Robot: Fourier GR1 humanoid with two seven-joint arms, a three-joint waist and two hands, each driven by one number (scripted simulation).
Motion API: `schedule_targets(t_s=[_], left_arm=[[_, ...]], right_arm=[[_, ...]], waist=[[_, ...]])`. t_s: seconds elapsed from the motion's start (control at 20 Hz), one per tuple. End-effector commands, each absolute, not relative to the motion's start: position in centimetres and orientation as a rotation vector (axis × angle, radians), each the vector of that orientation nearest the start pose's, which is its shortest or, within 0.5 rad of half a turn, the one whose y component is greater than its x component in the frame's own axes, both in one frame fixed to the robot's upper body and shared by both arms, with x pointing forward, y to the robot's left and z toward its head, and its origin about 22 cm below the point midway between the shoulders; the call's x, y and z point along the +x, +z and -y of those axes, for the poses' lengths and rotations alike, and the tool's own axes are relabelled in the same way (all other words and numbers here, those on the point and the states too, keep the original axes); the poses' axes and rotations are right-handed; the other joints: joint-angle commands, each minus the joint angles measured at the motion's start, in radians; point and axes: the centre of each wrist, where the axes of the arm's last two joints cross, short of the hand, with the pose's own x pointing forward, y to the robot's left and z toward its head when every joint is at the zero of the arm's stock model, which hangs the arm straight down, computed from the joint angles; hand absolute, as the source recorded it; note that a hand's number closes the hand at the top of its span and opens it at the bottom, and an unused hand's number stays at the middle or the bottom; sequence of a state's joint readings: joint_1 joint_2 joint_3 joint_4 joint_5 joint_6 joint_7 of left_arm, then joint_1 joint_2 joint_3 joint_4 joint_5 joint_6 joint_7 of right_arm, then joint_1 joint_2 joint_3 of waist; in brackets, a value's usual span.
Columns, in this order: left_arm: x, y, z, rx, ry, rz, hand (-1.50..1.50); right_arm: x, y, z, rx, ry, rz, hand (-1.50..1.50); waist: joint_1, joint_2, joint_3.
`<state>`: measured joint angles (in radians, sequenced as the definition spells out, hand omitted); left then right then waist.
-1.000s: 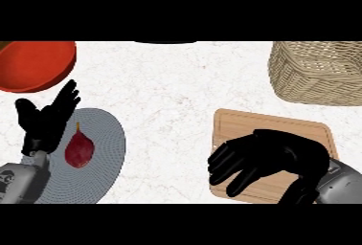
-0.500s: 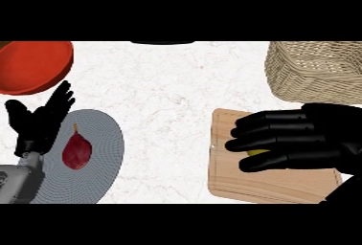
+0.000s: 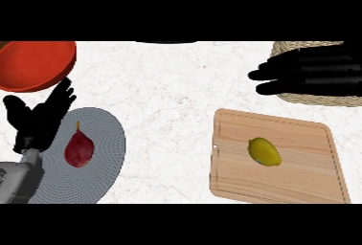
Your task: Pick the lemon from the cutting board and place it in the basket
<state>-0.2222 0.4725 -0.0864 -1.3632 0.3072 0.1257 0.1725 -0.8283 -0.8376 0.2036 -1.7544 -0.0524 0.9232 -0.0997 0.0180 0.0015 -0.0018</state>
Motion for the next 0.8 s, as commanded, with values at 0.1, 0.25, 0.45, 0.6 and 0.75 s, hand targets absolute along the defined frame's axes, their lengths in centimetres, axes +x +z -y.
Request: schedule_targets(t_s=[0.1, 0.25, 0.45, 0.6, 0.75], left_arm=[[29.8, 4.6, -31.1, 0.179, -0.095, 1.393, 0.0], [29.5, 3.6, -30.7, 0.167, -0.086, 1.393, 0.0], [29.5, 5.5, -31.5, 0.177, -0.084, 1.407, 0.0], [29.4, 4.0, -31.0, 0.191, -0.055, 1.392, 0.0], [28.9, 3.4, -31.6, 0.183, -0.085, 1.38, 0.0]], right_arm=[[31.7, 34.8, 25.6, 0.09, 2.027, 1.511, -1.5], [32.6, 33.7, 27.2, 0.173, 1.98, 1.509, -1.5], [32.4, 32.1, 29.9, 0.272, 1.902, 1.517, -1.5], [32.9, 30.6, 30.7, 0.313, 1.816, 1.624, -1.5], [33.3, 27.9, 31.4, 0.348, 1.778, 1.603, -1.5]], waist=[[0.005, 0.004, 0.001], [0.007, 0.008, 0.002], [-0.003, 0.004, 0.005], [-0.008, 0.006, 0.004], [0.001, 0.009, 0.005]])
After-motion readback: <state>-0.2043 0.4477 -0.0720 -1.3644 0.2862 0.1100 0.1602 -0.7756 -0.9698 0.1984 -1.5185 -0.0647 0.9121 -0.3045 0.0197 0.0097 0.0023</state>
